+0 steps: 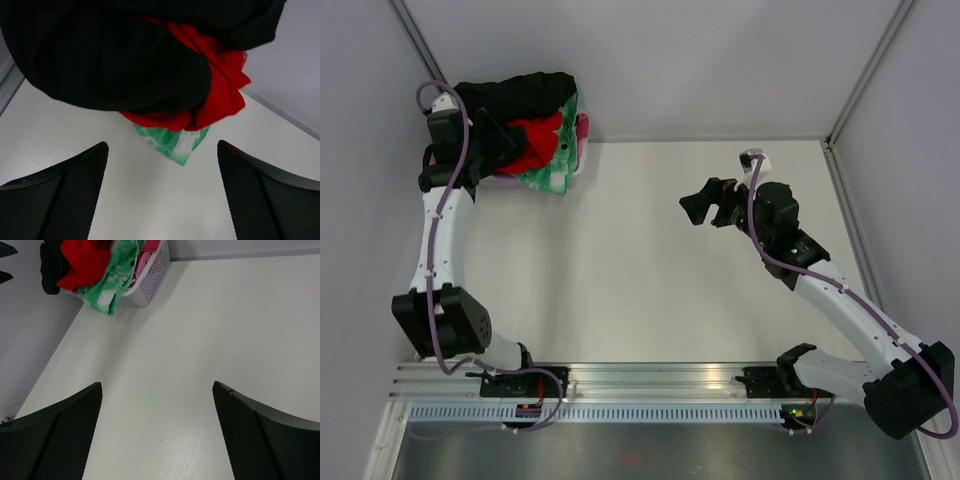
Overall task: Fold and stack the trousers
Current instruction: Grab the trousers from the pile, then move the trousers to the center of the board
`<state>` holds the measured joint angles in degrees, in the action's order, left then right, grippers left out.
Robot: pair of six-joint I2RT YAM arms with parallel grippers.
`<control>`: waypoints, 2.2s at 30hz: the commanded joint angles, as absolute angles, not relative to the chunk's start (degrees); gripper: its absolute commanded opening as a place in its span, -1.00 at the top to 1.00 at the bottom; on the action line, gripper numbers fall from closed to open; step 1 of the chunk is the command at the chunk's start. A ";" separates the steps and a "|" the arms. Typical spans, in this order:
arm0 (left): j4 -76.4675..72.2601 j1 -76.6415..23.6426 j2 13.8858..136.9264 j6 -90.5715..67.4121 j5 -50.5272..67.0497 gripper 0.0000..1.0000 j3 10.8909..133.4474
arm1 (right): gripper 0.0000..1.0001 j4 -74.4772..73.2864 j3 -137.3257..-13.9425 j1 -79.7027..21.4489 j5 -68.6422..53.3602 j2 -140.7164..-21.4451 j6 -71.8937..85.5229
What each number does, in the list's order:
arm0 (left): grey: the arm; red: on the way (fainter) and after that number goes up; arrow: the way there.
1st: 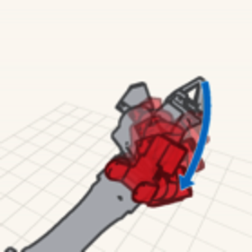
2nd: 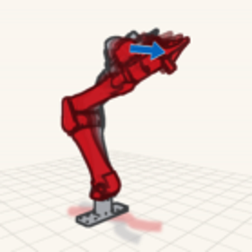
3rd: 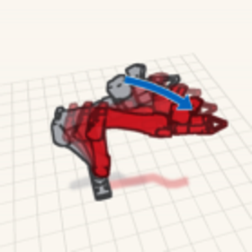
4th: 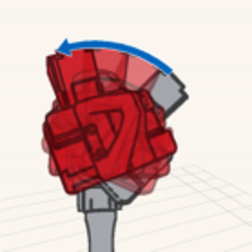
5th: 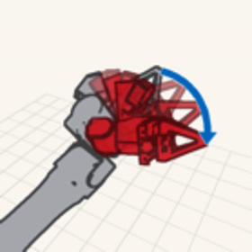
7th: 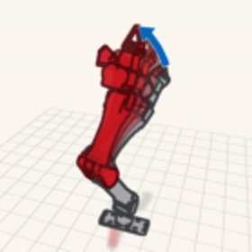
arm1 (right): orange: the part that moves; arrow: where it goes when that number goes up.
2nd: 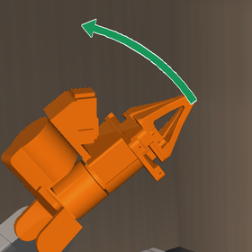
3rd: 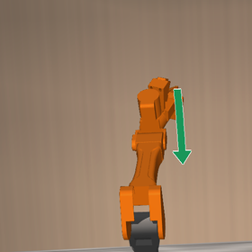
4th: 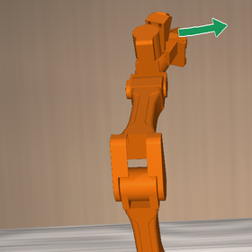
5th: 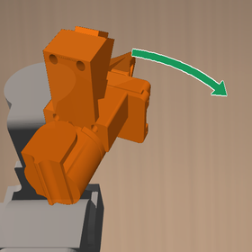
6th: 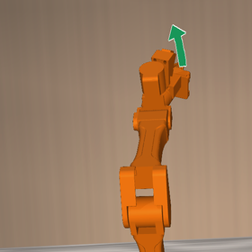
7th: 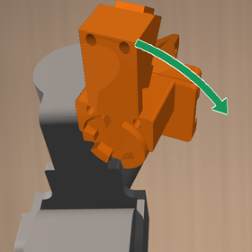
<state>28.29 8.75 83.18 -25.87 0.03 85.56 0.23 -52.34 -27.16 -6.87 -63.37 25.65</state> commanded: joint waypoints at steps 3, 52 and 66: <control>25.75 9.75 94.82 -25.58 -5.97 -0.88 97.81 | -0.96 0.18 -54.41 -27.07 -0.35 -60.21 23.03; 15.31 -63.27 80.24 -21.25 1.93 0.95 92.04 | -0.96 -36.29 -74.00 -7.38 25.40 -53.88 32.97; 28.75 -43.43 58.64 -29.53 -25.69 -0.99 71.11 | -0.96 -20.13 -67.32 -9.13 -12.73 -57.99 27.69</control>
<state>27.14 -58.50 67.24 -26.33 -16.38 72.03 -26.70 -68.97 -7.75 3.05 -52.29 28.73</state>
